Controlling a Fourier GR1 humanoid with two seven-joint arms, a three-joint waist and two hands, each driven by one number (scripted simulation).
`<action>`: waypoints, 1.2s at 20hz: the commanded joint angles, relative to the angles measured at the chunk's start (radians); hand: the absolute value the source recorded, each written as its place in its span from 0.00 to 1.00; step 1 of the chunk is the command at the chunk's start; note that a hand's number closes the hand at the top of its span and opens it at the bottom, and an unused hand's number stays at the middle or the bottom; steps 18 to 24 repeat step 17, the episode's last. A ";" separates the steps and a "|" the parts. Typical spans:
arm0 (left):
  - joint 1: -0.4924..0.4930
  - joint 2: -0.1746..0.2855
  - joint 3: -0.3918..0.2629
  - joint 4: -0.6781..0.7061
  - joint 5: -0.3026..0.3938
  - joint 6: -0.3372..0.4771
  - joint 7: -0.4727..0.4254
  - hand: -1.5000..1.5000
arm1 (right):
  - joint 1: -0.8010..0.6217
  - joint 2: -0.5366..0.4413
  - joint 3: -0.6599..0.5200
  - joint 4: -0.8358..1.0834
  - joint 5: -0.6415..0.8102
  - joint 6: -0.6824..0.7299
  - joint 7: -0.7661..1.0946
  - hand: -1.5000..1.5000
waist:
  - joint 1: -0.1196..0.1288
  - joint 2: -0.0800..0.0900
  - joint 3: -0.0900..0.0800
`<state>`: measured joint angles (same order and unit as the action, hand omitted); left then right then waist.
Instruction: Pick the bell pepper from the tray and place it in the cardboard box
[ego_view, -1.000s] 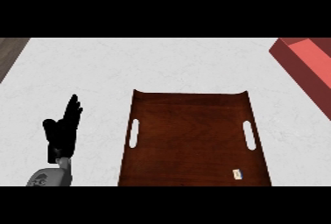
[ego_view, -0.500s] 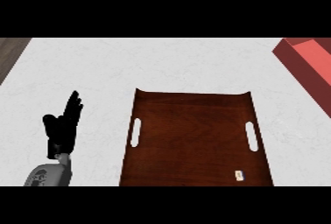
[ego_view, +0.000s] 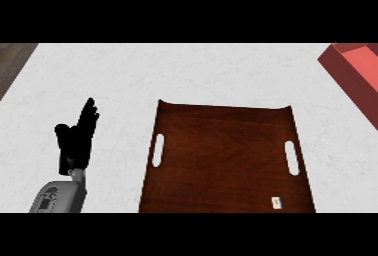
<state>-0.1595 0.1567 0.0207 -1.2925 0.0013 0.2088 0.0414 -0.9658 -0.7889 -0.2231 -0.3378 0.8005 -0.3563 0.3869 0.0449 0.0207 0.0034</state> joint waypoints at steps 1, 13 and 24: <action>-0.005 0.000 0.004 0.012 -0.005 0.002 -0.009 0.50 | 0.048 0.024 -0.096 0.071 -0.090 -0.062 -0.128 0.00 | 0.000 0.002 0.001; 0.031 0.010 0.029 -0.008 0.025 -0.017 -0.009 0.50 | 0.034 -0.009 -0.411 0.002 -0.430 -0.021 -0.545 0.00 | -0.014 -0.004 0.003; 0.061 -0.008 0.018 -0.006 0.004 0.001 -0.041 0.50 | 0.104 -0.053 -0.490 0.025 -0.504 -0.016 -0.622 0.00 | -0.019 -0.008 0.000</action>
